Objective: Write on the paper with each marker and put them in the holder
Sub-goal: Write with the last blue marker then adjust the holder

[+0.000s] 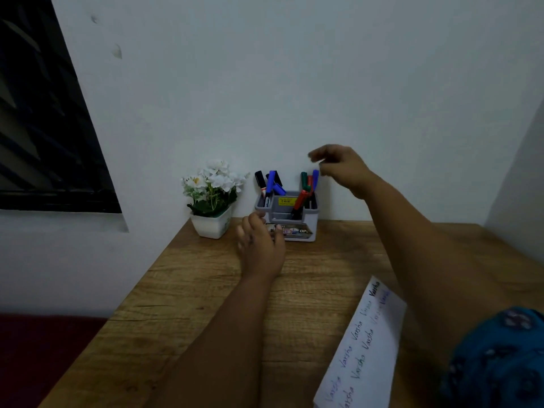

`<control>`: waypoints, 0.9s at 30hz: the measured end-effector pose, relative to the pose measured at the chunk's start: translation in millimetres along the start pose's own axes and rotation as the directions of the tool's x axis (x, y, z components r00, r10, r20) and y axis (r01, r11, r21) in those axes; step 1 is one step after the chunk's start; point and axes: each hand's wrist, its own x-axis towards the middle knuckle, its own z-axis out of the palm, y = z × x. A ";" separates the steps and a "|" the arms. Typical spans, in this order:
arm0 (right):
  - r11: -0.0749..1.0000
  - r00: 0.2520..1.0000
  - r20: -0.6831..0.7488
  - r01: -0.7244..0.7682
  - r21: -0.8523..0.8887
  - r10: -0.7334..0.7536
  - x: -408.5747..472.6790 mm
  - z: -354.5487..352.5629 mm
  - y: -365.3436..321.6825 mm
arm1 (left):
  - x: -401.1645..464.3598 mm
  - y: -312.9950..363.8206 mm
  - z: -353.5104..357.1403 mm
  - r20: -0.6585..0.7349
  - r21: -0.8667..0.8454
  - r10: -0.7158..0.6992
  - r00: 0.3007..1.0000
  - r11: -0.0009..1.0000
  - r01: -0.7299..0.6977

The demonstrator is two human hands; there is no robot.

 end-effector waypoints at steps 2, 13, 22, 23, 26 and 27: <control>0.978 0.968 0.252 0.038 -0.206 0.016 -6.7 10.3 -1.2 | -0.1 -0.2 -0.3 0.000 0.002 0.001 1.000 1.000 -0.001; 0.999 0.999 -0.022 -0.041 0.032 0.042 -49.6 32.5 3.2 | -1.9 0.8 0.3 -0.002 0.065 0.051 0.999 0.997 -0.051; 0.940 0.982 0.029 0.185 -0.288 -0.185 -34.6 52.7 -5.8 | -1.6 -0.7 -0.8 -0.014 0.011 0.036 0.999 0.999 -0.035; 0.941 0.986 0.050 0.169 -0.295 -0.162 -28.4 55.1 -8.7 | -1.1 -1.2 -0.9 -0.014 0.007 0.029 0.999 1.000 -0.029; 0.908 0.986 0.162 0.100 -0.408 -0.036 -13.4 64.2 -7.8 | 0.8 -2.5 0.6 -0.018 0.014 0.035 0.999 0.999 -0.034; 0.904 0.983 0.182 0.076 -0.421 0.002 -10.7 66.4 -7.1 | 0.3 -2.5 0.7 -0.010 0.013 0.032 0.999 0.999 -0.032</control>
